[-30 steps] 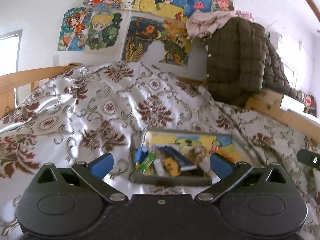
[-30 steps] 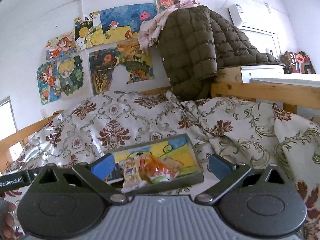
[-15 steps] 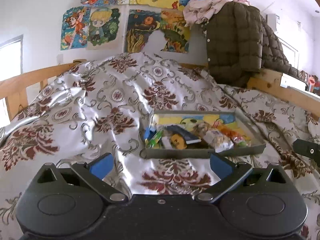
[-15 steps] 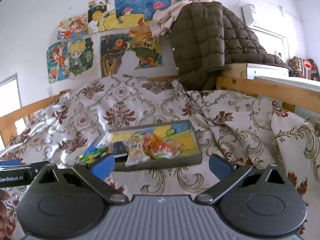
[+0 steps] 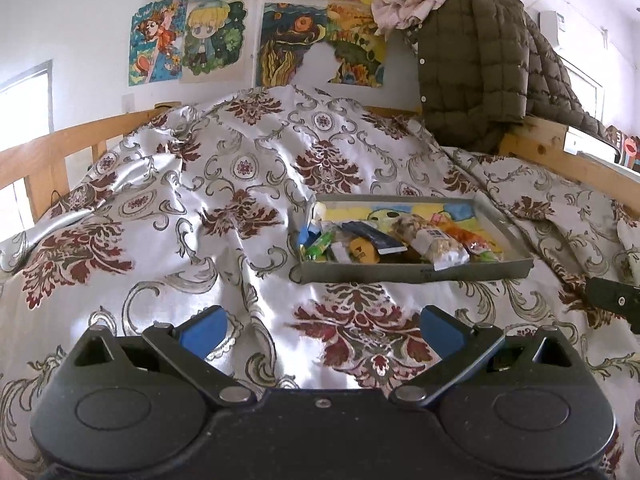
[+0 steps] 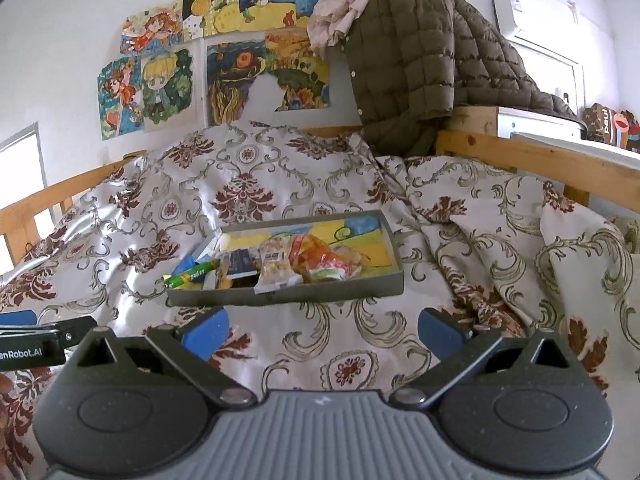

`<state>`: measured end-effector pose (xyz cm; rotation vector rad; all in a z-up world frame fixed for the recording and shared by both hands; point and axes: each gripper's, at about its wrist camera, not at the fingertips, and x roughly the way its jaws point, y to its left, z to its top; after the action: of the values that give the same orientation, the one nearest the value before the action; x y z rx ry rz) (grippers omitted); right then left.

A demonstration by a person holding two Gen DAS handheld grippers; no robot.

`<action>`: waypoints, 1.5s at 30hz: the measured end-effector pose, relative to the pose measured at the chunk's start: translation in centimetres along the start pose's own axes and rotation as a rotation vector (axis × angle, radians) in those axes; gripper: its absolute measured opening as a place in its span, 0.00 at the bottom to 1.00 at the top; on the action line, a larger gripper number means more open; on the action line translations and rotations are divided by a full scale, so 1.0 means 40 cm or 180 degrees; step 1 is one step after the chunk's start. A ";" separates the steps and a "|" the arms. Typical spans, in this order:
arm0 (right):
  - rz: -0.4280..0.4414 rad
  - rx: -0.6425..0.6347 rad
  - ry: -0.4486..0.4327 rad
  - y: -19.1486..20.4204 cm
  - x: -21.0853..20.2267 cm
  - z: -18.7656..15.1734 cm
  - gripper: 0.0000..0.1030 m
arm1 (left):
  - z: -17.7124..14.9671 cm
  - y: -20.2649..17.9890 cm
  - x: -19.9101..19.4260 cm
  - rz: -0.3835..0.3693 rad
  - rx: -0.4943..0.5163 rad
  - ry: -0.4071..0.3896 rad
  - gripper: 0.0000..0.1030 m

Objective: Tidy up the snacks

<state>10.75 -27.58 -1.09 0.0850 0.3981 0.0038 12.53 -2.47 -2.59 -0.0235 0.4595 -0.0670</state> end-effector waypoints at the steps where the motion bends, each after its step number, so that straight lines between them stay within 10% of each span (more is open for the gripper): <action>1: 0.0001 -0.0004 0.0010 0.001 -0.001 -0.002 1.00 | -0.002 0.000 -0.002 0.0008 -0.0001 0.0008 0.99; 45: -0.0059 -0.0056 0.0331 0.011 0.036 -0.031 1.00 | -0.024 -0.027 0.016 0.0017 0.0119 0.0242 0.99</action>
<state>11.59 -27.00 -2.74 0.0640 0.5028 -0.0066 12.62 -3.59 -3.70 0.0170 0.5341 -0.0714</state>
